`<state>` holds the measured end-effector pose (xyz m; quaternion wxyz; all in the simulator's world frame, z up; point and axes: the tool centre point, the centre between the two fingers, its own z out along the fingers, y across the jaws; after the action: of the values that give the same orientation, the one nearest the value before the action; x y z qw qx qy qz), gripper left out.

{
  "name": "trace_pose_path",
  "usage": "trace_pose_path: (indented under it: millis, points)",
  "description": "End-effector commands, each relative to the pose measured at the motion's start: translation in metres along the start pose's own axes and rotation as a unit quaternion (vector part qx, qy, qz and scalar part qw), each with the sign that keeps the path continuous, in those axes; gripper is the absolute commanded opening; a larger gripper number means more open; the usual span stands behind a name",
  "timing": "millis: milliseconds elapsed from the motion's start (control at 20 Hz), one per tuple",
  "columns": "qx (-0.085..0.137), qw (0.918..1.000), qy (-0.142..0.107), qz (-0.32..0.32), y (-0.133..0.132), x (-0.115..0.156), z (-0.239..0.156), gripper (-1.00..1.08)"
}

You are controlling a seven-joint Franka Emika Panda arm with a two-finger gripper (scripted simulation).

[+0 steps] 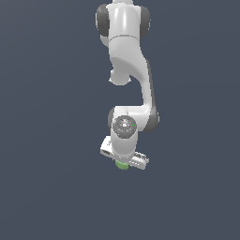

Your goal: Pick up the object and move it to a goal position.

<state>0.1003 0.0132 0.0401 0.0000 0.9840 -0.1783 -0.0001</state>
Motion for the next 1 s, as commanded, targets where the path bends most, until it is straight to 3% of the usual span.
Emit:
trace_pose_path:
  millis: [0, 500, 950]
  points:
    - [0.0, 1.0, 0.0, 0.0, 0.0, 0.0, 0.0, -1.0]
    - [0.0, 1.0, 0.0, 0.0, -0.002, -0.004, -0.006, -1.0]
    - [0.0, 1.0, 0.0, 0.0, -0.012, -0.029, -0.037, -1.0]
